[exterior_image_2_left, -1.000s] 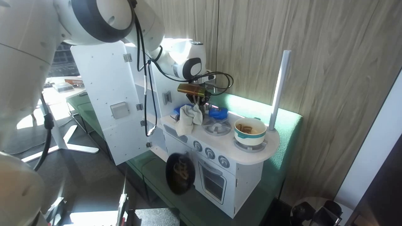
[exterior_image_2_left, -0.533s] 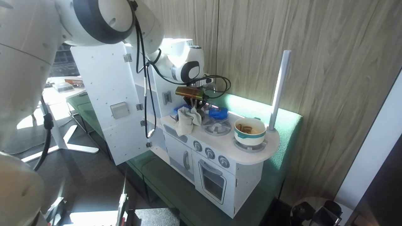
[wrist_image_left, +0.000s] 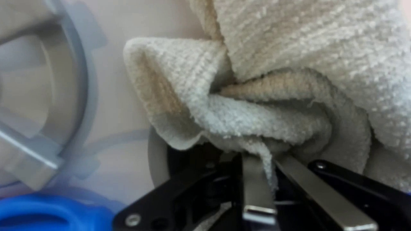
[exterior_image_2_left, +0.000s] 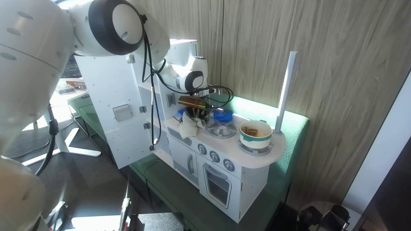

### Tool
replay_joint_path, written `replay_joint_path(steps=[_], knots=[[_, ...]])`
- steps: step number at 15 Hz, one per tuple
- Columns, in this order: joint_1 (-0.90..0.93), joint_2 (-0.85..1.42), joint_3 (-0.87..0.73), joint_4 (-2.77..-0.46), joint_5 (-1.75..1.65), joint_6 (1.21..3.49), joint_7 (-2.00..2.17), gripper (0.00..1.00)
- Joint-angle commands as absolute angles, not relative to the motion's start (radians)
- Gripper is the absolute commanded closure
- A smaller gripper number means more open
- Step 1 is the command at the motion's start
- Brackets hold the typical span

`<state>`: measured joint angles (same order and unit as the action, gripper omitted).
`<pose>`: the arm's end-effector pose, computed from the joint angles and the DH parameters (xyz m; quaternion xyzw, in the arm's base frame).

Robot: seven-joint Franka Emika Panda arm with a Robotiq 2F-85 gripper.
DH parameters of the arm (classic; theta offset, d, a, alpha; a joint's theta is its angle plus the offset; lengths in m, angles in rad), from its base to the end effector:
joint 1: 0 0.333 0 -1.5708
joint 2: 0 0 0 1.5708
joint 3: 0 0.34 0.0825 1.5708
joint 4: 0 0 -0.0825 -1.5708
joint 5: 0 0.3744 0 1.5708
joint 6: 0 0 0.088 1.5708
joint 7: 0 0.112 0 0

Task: Use the towel to wipe the sink then place it back on top of the cabinet.

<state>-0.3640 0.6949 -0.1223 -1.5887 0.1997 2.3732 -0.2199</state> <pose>0.6412 -0.3195 0.2581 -0.9811 0.1844 -0.0574 0.0154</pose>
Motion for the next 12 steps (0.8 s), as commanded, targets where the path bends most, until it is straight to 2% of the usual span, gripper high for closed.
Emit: replay_joint_path(steps=[1, 6, 12], knots=[[-0.373, 0.657, -0.104, -1.603, 0.188, 2.403, -0.242, 0.97], [-0.378, 0.641, -0.120, -1.598, 0.184, 2.421, -0.225, 0.97], [-0.381, 0.723, -0.121, -1.536, 0.152, 2.225, -0.237, 0.97]])
